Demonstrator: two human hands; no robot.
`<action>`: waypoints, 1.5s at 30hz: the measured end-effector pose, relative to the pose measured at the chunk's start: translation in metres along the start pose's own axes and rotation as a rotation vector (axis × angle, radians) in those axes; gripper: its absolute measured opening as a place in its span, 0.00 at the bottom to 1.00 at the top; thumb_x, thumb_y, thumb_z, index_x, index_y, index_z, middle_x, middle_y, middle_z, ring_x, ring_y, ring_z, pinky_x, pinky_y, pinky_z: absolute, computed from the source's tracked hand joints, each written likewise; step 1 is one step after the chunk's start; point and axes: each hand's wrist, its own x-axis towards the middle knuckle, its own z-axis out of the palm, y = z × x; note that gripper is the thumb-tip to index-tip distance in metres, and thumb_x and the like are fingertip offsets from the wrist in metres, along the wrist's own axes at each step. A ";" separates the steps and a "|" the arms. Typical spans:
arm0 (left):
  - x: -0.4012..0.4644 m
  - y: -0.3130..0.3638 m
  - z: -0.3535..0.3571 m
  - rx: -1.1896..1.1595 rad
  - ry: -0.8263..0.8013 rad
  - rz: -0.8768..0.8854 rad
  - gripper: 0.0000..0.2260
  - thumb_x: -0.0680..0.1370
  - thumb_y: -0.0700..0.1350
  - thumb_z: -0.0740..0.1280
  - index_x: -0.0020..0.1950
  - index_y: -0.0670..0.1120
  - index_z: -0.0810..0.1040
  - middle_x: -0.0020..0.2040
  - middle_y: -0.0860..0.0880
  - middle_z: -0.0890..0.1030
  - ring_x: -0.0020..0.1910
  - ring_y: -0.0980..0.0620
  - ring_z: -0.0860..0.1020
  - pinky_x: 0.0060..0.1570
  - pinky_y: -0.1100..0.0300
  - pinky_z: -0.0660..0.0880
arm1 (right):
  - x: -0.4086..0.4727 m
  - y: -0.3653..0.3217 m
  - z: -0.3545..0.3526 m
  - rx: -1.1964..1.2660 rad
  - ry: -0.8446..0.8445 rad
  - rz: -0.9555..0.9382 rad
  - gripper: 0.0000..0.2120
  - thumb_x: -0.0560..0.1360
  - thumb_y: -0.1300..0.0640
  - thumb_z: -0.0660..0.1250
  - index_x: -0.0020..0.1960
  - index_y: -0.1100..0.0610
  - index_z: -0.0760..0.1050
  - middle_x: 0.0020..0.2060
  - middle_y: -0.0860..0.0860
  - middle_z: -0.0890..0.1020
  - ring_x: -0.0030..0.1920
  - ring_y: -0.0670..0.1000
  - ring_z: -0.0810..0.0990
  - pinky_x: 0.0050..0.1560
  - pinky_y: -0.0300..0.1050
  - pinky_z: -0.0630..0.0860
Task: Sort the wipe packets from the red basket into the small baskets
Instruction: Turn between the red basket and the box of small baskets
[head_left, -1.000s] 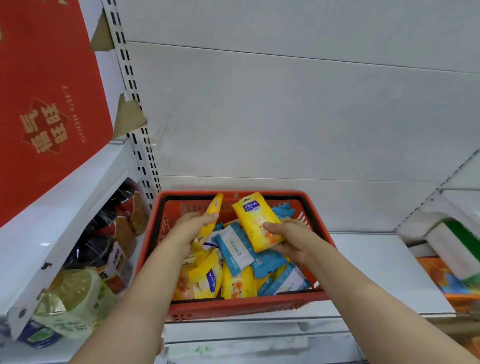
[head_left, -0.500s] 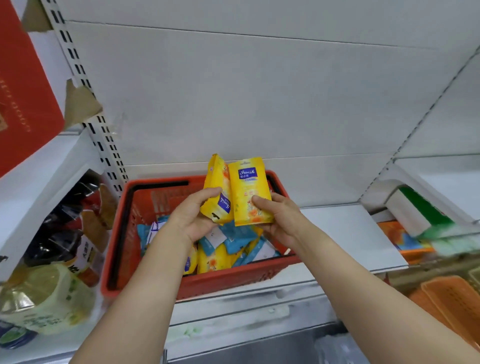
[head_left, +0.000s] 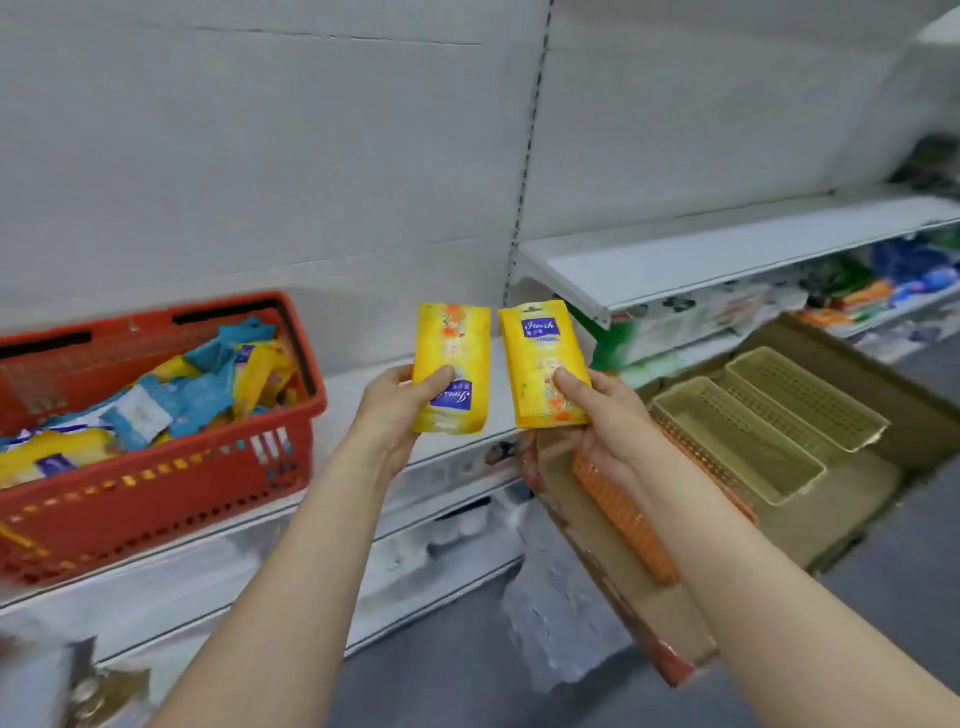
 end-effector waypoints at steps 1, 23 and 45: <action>-0.006 -0.014 0.021 0.031 0.003 -0.018 0.16 0.74 0.40 0.72 0.59 0.35 0.76 0.44 0.42 0.84 0.34 0.51 0.83 0.33 0.59 0.79 | -0.007 -0.001 -0.031 0.005 0.029 0.006 0.15 0.76 0.61 0.70 0.62 0.62 0.75 0.49 0.57 0.85 0.43 0.52 0.85 0.46 0.51 0.83; 0.081 -0.170 0.222 0.184 0.106 -0.293 0.16 0.71 0.46 0.76 0.56 0.42 0.80 0.47 0.42 0.84 0.38 0.49 0.83 0.36 0.59 0.79 | 0.095 -0.013 -0.305 -0.281 0.294 0.256 0.17 0.69 0.61 0.77 0.53 0.54 0.73 0.51 0.55 0.82 0.45 0.52 0.83 0.52 0.55 0.82; 0.053 -0.256 0.196 0.110 0.629 -0.442 0.15 0.70 0.44 0.77 0.53 0.43 0.79 0.48 0.41 0.84 0.40 0.46 0.83 0.39 0.55 0.79 | 0.296 0.099 -0.286 -1.186 -0.226 0.355 0.30 0.70 0.50 0.77 0.69 0.57 0.72 0.64 0.54 0.78 0.64 0.58 0.76 0.60 0.48 0.73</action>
